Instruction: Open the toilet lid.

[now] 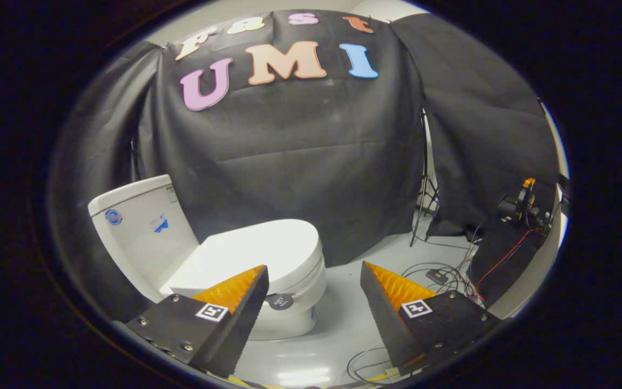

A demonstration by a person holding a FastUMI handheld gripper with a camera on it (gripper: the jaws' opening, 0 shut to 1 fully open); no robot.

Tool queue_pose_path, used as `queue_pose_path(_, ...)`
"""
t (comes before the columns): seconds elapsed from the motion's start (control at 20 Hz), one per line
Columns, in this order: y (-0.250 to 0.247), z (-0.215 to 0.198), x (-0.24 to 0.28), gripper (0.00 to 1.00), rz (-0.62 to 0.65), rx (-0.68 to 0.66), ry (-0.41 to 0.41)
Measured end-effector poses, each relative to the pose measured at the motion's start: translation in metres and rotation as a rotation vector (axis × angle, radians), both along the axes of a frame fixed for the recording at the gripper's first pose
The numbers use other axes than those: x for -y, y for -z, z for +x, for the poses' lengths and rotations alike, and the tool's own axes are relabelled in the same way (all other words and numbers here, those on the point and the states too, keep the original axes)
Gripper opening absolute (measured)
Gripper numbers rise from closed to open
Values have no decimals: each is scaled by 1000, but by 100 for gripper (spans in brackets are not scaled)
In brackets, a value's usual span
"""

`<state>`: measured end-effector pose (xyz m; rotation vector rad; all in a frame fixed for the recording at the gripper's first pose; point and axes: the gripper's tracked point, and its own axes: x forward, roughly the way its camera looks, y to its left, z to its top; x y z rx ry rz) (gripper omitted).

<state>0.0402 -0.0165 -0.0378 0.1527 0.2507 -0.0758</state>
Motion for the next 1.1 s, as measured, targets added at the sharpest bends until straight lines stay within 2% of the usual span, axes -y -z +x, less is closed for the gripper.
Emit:
queue_pose_path(0.5,78,47,-35,100,209,-278,-16)
queue_pose_path(0.75,102,58,-47,100,324,-354,-11)
queue_pose_path(0.85,110,58,-49,97,387,-383,-2)
queue_pose_path(1.1,130,66,-58,97,615,-446,39)
